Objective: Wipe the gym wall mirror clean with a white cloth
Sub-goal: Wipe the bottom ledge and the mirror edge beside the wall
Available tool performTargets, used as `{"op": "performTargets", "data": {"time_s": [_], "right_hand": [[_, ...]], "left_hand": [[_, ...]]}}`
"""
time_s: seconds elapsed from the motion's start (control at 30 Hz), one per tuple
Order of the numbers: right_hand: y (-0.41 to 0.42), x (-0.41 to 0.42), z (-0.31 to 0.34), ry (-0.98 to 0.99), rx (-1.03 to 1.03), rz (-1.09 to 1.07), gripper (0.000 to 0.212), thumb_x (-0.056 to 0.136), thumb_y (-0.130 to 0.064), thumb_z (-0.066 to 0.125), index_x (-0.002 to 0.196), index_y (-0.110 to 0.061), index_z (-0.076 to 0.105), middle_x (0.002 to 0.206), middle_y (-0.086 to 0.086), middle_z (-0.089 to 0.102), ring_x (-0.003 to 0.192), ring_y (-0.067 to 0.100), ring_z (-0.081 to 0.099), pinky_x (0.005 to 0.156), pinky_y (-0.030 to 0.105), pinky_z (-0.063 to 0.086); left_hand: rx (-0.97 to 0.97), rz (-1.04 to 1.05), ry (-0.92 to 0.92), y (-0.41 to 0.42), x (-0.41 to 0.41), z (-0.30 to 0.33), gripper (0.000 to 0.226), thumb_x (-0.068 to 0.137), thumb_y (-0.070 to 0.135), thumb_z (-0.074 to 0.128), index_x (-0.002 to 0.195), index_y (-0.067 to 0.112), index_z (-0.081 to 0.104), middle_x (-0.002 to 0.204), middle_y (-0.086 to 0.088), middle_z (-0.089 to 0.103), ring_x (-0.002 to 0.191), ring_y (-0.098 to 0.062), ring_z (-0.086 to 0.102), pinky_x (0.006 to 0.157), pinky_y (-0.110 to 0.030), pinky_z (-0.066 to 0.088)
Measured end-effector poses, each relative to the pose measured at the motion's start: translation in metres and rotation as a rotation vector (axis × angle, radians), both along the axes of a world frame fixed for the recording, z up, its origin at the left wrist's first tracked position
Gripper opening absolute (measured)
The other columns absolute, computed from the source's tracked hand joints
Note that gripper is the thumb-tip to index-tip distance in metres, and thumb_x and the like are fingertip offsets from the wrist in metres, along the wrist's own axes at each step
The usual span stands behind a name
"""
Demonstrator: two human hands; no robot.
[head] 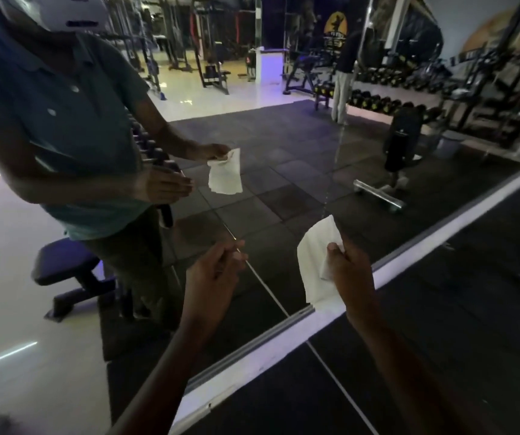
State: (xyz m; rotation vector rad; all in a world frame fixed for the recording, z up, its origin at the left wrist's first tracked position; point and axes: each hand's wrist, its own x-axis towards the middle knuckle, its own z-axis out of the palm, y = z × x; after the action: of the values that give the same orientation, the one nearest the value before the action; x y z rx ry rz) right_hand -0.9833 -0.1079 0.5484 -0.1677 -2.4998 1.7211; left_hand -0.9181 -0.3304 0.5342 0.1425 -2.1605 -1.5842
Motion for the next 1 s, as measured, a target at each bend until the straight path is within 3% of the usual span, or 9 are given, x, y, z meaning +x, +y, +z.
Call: {"op": "performTargets", "data": {"time_s": [0.1, 0.23, 0.37, 0.47, 0.57, 0.67, 0.8, 0.9, 1.0], "right_hand": [[0.038, -0.033, -0.035, -0.043, -0.036, -0.041, 0.031, 0.113, -0.019, 0.047, 0.137, -0.007, 0.061, 0.117, 0.001, 0.060, 0.107, 0.016, 0.055, 0.096, 0.028, 0.045], [0.095, -0.091, -0.089, -0.093, -0.019, -0.111, 0.037, 0.112, -0.025, 0.048, 0.142, -0.006, 0.058, 0.141, 0.013, 0.061, 0.121, 0.025, 0.058, 0.110, 0.043, 0.048], [0.154, -0.167, -0.139, -0.154, 0.073, -0.155, 0.039, 0.111, -0.026, 0.050, 0.140, -0.003, 0.061, 0.139, 0.016, 0.065, 0.122, 0.031, 0.063, 0.109, 0.048, 0.050], [0.186, -0.211, -0.176, -0.173, 0.140, -0.143, 0.036, 0.111, -0.024, 0.051, 0.137, -0.001, 0.062, 0.134, 0.016, 0.067, 0.111, 0.024, 0.062, 0.098, 0.034, 0.048], [0.210, -0.255, -0.229, -0.191, 0.209, -0.137, 0.031, 0.111, -0.019, 0.050, 0.132, 0.000, 0.064, 0.129, 0.016, 0.069, 0.112, 0.029, 0.064, 0.090, 0.025, 0.038], [0.228, -0.295, -0.300, -0.210, 0.255, -0.139, 0.032, 0.110, -0.019, 0.051, 0.136, -0.003, 0.063, 0.134, 0.016, 0.069, 0.123, 0.035, 0.065, 0.091, 0.028, 0.041], [0.232, -0.334, -0.410, -0.086, 0.294, -0.166, 0.045, 0.109, -0.018, 0.055, 0.153, -0.007, 0.054, 0.139, 0.017, 0.068, 0.122, 0.037, 0.068, 0.093, 0.034, 0.051], [0.228, -0.356, -0.504, 0.044, 0.314, -0.149, 0.047, 0.108, -0.019, 0.056, 0.152, -0.003, 0.052, 0.121, 0.021, 0.075, 0.101, 0.039, 0.076, 0.083, 0.030, 0.051], [0.222, -0.374, -0.599, 0.194, 0.349, -0.065, 0.057, 0.112, -0.044, 0.039, 0.153, -0.006, 0.051, 0.109, 0.017, 0.079, 0.085, 0.028, 0.079, 0.071, 0.017, 0.050]], "left_hand": [[0.036, -0.019, -0.062, 0.034, -0.045, -0.038, 0.020, 0.105, 0.019, 0.061, 0.117, 0.029, 0.073, 0.101, 0.008, 0.079, 0.097, -0.007, 0.075, 0.085, -0.050, 0.064], [0.064, -0.085, -0.129, 0.091, -0.120, -0.084, 0.021, 0.105, 0.018, 0.061, 0.115, 0.031, 0.075, 0.105, 0.009, 0.078, 0.098, -0.008, 0.074, 0.087, -0.048, 0.063], [0.075, -0.111, -0.213, 0.157, -0.204, -0.134, 0.026, 0.103, 0.017, 0.063, 0.106, 0.042, 0.072, 0.097, 0.013, 0.078, 0.092, -0.006, 0.075, 0.083, -0.037, 0.063], [0.000, -0.156, -0.284, 0.195, -0.248, -0.173, 0.028, 0.102, 0.015, 0.064, 0.108, 0.042, 0.069, 0.095, 0.025, 0.073, 0.092, 0.010, 0.069, 0.083, -0.016, 0.054], [-0.055, -0.156, -0.334, 0.224, -0.294, -0.229, 0.026, 0.101, 0.015, 0.064, 0.121, 0.031, 0.072, 0.102, 0.025, 0.072, 0.097, 0.015, 0.065, 0.084, -0.008, 0.048], [-0.159, -0.148, -0.359, 0.252, -0.327, -0.302, 0.030, 0.101, 0.019, 0.062, 0.129, 0.028, 0.069, 0.117, 0.019, 0.072, 0.103, 0.011, 0.065, 0.090, -0.014, 0.052], [-0.388, -0.146, -0.308, 0.282, -0.349, -0.418, 0.039, 0.098, 0.027, 0.055, 0.135, 0.019, 0.067, 0.129, 0.001, 0.071, 0.115, -0.018, 0.068, 0.094, -0.037, 0.058], [-0.534, -0.168, -0.203, 0.292, -0.362, -0.500, 0.042, 0.095, 0.009, 0.064, 0.137, 0.013, 0.063, 0.129, -0.007, 0.069, 0.117, -0.020, 0.062, 0.094, -0.036, 0.056], [-0.684, -0.185, -0.136, 0.296, -0.365, -0.575, 0.055, 0.097, 0.007, 0.062, 0.150, 0.012, 0.050, 0.151, -0.012, 0.056, 0.140, -0.026, 0.051, 0.111, -0.045, 0.050]]}}
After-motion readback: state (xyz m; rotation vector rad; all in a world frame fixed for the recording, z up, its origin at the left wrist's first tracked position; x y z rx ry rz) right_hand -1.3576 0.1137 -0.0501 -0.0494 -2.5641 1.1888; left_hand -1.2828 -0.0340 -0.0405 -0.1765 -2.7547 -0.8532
